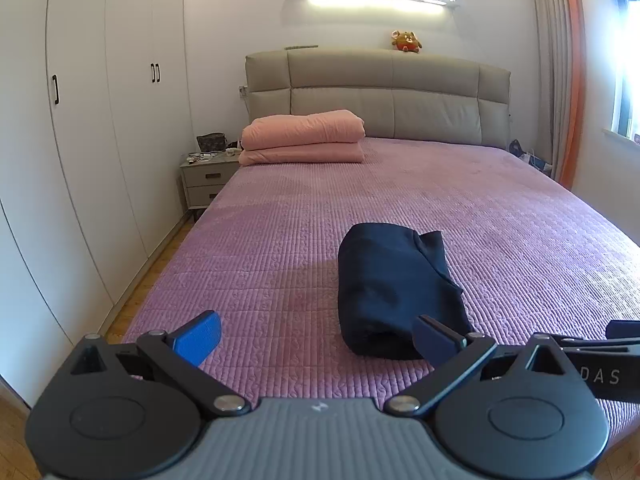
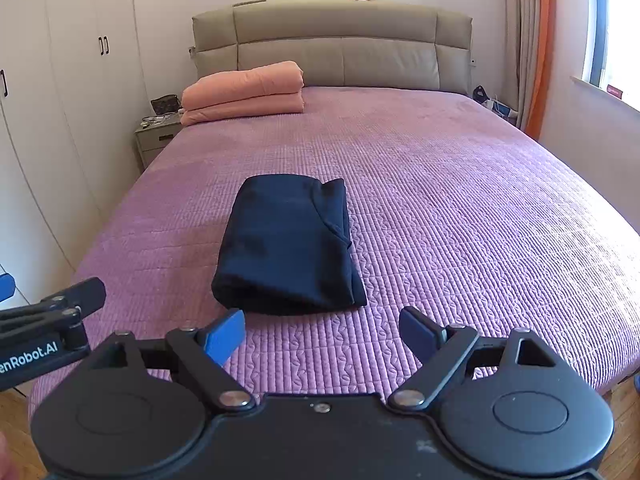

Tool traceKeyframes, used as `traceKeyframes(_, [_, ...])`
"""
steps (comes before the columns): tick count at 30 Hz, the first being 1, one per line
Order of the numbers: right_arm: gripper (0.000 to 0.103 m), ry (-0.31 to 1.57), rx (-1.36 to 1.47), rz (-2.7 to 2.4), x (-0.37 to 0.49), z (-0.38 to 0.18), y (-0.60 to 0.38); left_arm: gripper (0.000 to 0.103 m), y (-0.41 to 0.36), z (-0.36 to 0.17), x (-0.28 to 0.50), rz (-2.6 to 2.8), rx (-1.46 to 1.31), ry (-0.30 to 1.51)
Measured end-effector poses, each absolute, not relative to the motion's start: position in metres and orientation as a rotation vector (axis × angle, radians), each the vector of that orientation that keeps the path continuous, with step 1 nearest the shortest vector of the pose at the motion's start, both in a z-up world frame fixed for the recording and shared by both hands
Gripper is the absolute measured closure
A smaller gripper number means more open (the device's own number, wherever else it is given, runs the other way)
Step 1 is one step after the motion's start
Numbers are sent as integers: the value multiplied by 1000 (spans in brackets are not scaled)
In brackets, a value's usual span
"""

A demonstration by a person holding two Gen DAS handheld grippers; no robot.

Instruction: Fold large clothes

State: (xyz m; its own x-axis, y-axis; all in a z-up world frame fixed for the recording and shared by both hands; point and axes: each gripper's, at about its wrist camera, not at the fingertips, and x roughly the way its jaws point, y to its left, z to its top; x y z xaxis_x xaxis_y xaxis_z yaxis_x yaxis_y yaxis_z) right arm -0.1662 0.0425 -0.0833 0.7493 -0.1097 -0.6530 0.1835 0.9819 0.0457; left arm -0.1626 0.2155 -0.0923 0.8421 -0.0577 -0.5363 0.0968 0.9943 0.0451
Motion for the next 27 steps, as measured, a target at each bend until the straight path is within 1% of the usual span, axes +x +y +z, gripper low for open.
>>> traceKeyframes(27, [3, 710, 80, -137, -174, -77, 47, 0, 220, -89, -166, -91, 73, 568])
